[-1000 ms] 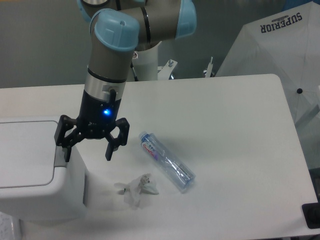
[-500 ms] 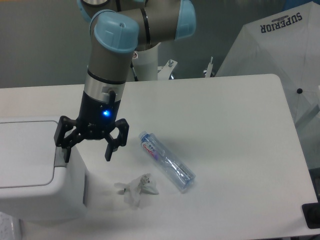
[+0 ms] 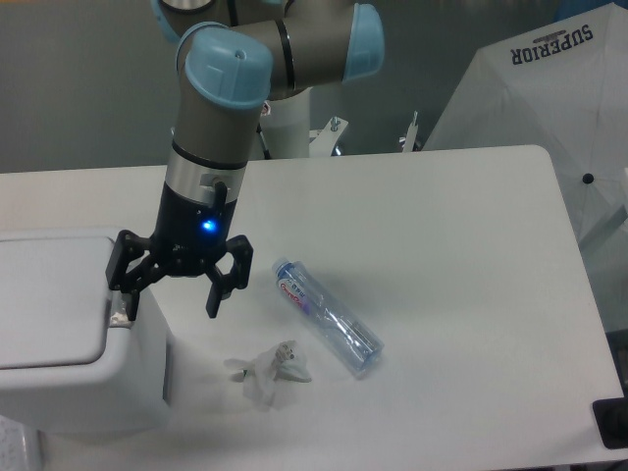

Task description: Open the trash can

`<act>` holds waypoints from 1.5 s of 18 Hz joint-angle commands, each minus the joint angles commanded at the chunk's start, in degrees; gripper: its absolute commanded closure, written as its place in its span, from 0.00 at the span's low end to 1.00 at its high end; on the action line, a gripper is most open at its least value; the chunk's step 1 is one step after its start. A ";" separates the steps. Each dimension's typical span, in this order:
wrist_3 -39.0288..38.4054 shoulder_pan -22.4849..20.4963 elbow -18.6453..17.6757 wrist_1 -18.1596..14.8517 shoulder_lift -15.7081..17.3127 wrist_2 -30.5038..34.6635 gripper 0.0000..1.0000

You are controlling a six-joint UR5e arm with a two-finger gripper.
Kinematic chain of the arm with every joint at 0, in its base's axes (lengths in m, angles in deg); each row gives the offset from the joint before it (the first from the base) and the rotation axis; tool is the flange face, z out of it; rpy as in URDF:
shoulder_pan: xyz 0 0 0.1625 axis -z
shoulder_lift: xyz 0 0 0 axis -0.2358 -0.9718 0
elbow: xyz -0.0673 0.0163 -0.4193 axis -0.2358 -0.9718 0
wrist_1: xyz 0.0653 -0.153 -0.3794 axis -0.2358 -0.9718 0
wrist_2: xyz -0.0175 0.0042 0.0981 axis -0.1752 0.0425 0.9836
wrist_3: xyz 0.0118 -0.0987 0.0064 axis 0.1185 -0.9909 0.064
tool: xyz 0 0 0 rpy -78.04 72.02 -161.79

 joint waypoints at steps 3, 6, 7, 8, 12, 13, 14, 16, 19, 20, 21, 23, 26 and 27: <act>0.00 0.00 0.00 0.00 0.00 0.00 0.00; 0.17 0.00 0.70 0.00 0.35 0.00 0.00; 0.44 0.00 1.23 0.00 0.53 0.00 0.00; 0.61 -0.09 2.10 0.00 0.70 0.00 0.00; 0.97 -1.66 6.14 0.00 0.62 0.18 0.00; 1.14 -2.98 7.02 0.00 0.70 0.26 0.00; 1.40 -3.77 8.16 0.00 0.79 0.35 0.00; 4.46 -5.09 10.01 -0.09 0.70 1.05 0.00; 10.79 -6.24 9.85 -0.70 1.58 3.42 0.00; 12.64 -6.33 9.23 -0.79 1.93 4.56 0.00; 14.66 -6.33 8.79 -1.14 2.46 6.05 0.00; 19.05 -6.59 8.26 -1.67 2.81 10.96 0.00; 24.33 -6.59 8.00 -3.60 2.81 19.05 0.00; 26.35 -6.68 8.00 -4.04 2.81 20.20 0.00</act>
